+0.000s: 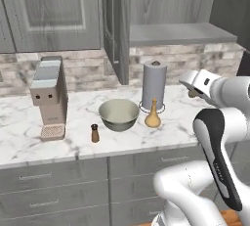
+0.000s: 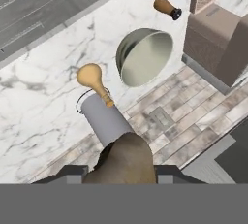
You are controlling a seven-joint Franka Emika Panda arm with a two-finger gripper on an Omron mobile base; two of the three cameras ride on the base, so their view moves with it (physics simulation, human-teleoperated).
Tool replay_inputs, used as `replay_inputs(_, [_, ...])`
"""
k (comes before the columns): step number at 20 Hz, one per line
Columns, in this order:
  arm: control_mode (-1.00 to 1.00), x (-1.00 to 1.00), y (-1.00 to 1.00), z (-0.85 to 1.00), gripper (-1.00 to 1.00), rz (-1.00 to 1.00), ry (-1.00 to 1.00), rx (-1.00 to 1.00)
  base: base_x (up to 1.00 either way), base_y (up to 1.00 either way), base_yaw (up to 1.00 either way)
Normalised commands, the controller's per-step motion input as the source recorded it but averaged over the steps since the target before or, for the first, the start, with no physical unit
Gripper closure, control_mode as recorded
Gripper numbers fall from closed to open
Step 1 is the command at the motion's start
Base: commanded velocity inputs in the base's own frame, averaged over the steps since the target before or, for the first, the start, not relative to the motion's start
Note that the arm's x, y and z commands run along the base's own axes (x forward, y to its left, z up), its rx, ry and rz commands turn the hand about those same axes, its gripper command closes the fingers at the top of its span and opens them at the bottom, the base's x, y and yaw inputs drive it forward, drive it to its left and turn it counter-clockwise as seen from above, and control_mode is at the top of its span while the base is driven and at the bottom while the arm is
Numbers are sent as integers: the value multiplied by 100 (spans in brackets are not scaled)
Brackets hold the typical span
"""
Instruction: Retrieve the bottle and the shaker from the cabinet and place them next to the mixing bowl on the counter. Then add garlic from the fridge to the mixing bowl.
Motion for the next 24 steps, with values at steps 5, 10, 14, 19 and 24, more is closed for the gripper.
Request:
replay_inputs(5, [100,0,0,0,100,0,0,0,42,22,-20])
replay_inputs(10, [100,0,0,0,100,0,0,0,33,26,-20])
replay_inputs(14, [100,0,0,0,100,0,0,0,24,29,-19])
replay_inputs(19, [100,0,0,0,100,0,0,0,23,33,-20])
replay_inputs(24, [-100,18,20,0,100,-11,0,0,10,13,-8])
